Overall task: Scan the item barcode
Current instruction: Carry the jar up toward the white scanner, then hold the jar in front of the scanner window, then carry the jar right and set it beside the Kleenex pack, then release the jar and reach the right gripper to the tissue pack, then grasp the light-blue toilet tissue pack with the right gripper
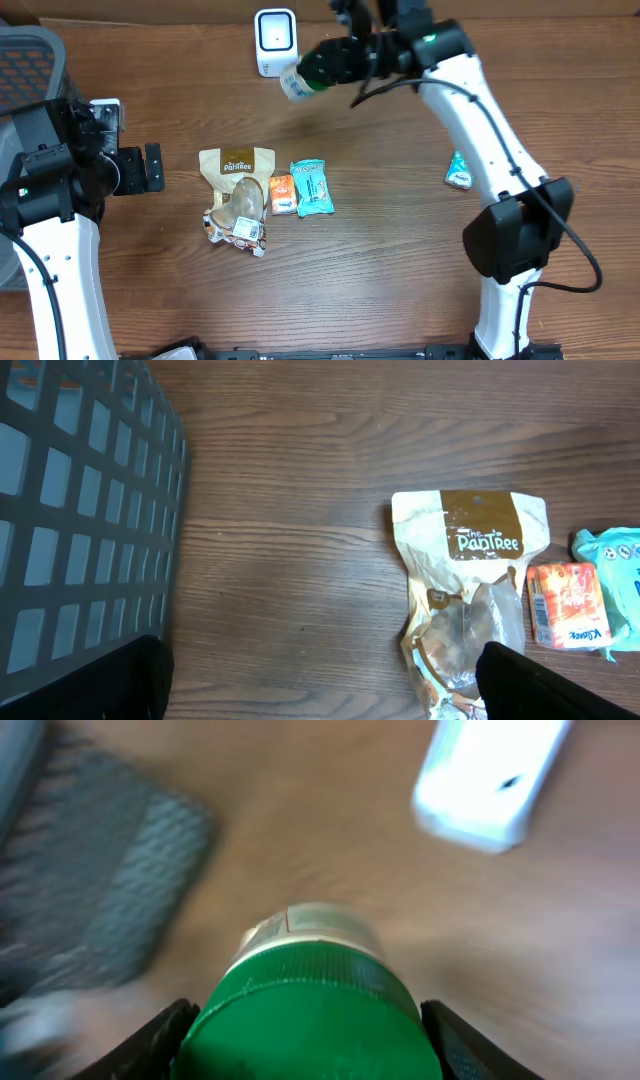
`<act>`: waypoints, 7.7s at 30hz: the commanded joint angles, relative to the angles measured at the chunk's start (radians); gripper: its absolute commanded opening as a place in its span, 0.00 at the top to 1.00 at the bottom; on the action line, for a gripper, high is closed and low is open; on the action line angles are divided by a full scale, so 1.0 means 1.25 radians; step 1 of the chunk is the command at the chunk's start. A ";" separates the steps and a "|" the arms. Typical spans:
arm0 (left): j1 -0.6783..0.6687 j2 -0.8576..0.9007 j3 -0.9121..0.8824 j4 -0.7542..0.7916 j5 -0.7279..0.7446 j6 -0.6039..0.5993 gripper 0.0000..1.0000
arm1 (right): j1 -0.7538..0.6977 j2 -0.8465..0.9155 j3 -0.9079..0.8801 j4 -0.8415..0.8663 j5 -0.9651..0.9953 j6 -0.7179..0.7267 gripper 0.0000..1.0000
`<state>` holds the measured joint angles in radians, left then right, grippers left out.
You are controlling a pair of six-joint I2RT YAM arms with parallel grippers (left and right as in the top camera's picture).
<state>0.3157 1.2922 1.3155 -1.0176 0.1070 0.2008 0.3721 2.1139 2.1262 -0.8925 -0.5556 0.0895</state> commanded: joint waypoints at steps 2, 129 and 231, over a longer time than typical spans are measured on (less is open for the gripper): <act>0.000 -0.002 0.009 0.000 -0.003 -0.012 0.01 | 0.086 -0.017 0.029 0.155 0.549 -0.048 0.68; 0.000 -0.002 0.009 0.000 -0.003 -0.012 0.00 | -0.248 -0.138 -0.518 -0.084 0.617 -0.048 0.66; 0.000 -0.002 0.009 0.000 -0.003 -0.012 0.01 | 0.095 -0.050 -0.610 0.209 0.030 0.196 0.96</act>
<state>0.3157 1.2922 1.3155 -1.0176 0.1070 0.2008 0.4984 2.0731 1.3483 -0.6178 -0.5369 0.3683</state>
